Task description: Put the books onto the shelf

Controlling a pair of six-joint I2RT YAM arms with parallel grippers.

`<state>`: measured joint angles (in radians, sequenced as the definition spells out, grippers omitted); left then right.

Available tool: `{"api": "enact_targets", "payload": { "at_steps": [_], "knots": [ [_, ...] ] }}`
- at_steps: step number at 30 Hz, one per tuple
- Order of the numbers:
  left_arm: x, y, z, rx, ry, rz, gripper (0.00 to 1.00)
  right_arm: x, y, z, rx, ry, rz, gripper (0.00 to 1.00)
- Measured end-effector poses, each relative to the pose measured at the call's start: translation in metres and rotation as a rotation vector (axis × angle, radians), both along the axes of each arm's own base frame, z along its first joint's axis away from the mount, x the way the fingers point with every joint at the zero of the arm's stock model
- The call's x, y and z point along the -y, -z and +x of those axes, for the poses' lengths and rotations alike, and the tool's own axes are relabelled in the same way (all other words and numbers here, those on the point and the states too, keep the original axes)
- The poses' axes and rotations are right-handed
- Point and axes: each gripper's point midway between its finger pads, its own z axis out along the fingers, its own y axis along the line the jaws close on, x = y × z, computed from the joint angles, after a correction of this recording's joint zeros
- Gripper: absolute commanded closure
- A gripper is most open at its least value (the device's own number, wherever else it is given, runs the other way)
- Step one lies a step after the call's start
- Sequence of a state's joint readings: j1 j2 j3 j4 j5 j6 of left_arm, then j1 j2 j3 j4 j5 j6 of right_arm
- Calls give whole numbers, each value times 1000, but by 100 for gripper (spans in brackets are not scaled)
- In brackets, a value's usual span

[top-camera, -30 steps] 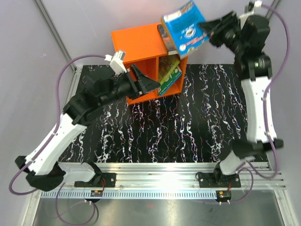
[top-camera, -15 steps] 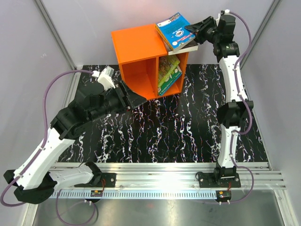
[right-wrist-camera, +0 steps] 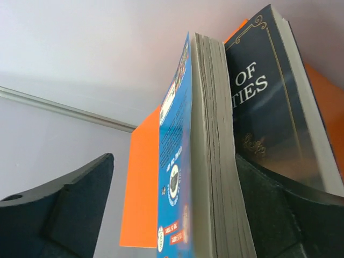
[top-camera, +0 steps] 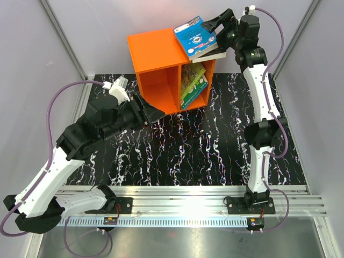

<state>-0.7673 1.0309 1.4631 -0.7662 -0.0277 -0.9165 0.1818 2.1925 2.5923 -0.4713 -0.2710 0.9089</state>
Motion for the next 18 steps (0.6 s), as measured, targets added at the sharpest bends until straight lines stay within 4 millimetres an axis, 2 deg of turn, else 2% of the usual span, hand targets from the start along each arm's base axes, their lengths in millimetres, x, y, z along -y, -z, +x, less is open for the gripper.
{"api": "enact_targets", "payload": {
  "at_steps": [3,5,9,13,16,18],
  "knots": [
    [0,0,1,1,-3,1,39,-1,-4,-5,14,34,-41,0],
    [0,0,1,1,-3,1,40,7,-5,-9,13,84,-71,0],
    [0,0,1,1,-4,1,40,31,-22,-16,47,205,-131,0],
    [-1,0,1,1,-5,1,40,62,-46,-22,93,348,-196,0],
    [-1,0,1,1,-5,1,40,86,-57,-29,107,441,-243,0],
    [-1,0,1,1,-6,2,40,97,-61,-34,110,469,-267,8]
  ]
}}
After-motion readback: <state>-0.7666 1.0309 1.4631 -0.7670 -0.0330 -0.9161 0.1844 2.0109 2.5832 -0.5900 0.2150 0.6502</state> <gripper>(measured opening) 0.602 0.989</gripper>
